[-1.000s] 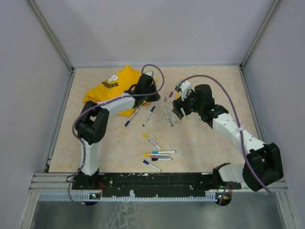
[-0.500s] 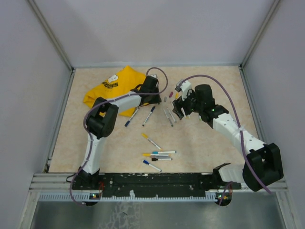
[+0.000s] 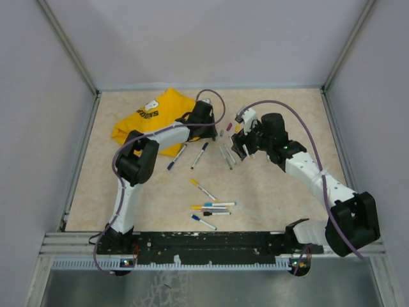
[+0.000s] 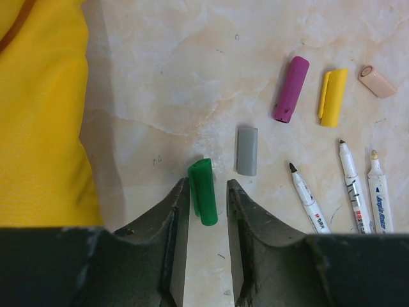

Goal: Open the pen caps
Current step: Place the pen cap at the center of the board.

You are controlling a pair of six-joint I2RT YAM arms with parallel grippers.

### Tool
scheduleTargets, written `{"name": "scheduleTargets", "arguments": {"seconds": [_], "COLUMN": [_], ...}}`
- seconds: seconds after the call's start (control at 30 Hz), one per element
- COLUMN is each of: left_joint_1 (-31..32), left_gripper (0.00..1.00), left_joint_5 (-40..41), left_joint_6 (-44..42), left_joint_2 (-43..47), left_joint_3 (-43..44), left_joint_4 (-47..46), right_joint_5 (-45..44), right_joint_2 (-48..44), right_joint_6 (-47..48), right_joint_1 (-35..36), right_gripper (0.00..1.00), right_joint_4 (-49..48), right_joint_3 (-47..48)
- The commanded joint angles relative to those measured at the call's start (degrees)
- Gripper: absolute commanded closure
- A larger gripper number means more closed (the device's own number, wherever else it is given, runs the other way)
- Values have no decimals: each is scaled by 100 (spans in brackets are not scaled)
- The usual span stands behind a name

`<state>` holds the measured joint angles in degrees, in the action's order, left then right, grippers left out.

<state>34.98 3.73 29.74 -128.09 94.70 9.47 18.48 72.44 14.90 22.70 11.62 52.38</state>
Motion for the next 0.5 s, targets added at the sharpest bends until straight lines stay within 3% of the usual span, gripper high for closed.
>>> {"name": "scheduleTargets", "arguments": {"seconds": [0.0,0.2,0.37,0.43,0.47], "left_joint_1": [0,0,15,85,129], "left_gripper": [65,63,54,36,34], "left_joint_5": [121,53,-1273,-1326,-1277], "left_joint_6": [-25,-222,-283,43,186], "left_joint_2": [181,1276,2800,3447,3761], "left_joint_3": [117,-487,-1906,-2467,-2669], "left_joint_4": [94,-40,-1034,-1375,-1468], "right_joint_5": [-26,22,73,90,92], "right_joint_2": [-152,-178,-209,-205,-204], "right_joint_6": [-27,-22,-22,-20,-15], "right_joint_1": [-72,-90,-120,-138,-147], "right_gripper": [29,29,29,29,29], "right_joint_4": [-244,-232,-219,-214,-215], "right_joint_3": [57,62,53,48,42]}}
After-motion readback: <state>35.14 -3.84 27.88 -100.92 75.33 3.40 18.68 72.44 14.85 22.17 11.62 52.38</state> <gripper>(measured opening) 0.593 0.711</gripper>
